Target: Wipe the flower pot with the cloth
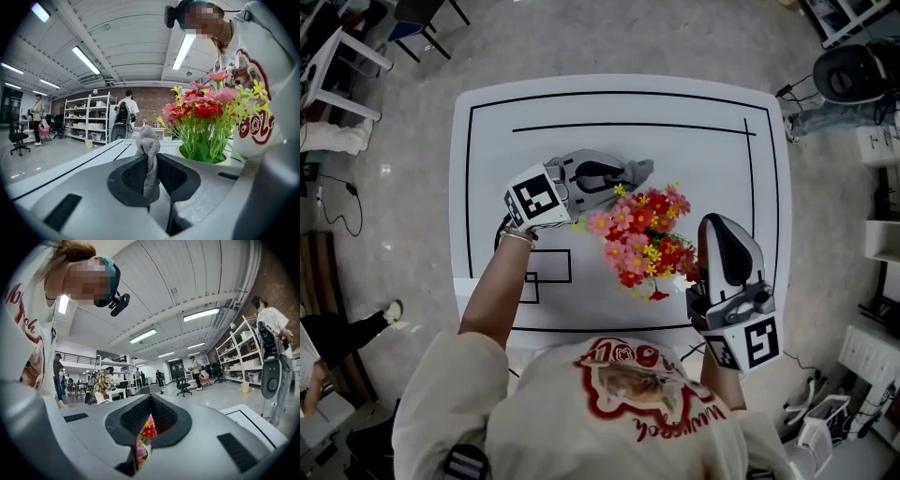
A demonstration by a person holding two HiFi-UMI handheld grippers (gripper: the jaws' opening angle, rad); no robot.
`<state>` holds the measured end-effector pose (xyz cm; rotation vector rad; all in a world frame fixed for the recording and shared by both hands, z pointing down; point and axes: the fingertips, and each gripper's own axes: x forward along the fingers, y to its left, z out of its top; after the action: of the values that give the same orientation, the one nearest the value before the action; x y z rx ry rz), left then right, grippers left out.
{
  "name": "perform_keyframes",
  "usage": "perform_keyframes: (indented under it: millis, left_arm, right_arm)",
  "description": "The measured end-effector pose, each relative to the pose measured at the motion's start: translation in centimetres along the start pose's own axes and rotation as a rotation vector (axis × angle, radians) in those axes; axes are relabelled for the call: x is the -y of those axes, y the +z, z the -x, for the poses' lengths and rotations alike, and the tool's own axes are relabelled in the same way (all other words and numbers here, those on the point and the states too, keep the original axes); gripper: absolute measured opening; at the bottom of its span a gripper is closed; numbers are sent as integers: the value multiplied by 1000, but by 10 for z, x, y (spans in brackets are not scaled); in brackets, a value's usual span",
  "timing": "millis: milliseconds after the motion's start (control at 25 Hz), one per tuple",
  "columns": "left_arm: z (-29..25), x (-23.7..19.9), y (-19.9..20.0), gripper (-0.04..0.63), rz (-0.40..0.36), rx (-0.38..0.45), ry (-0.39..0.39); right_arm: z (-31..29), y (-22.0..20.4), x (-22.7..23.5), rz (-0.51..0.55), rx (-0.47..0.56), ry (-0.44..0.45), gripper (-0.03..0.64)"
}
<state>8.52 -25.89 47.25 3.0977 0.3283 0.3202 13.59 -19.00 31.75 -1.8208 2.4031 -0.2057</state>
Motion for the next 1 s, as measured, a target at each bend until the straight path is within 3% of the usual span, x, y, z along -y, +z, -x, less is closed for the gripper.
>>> perform_keyframes:
  millis: [360,1000]
  left_arm:
    - [-4,12,-1,55,-15,-34,-68]
    - [3,13,-11,55,-1,-79,-40]
  right_arm:
    - [1,-2,1,-10,-7,3,-2]
    - [8,-3,-3,13,-14,16,-2]
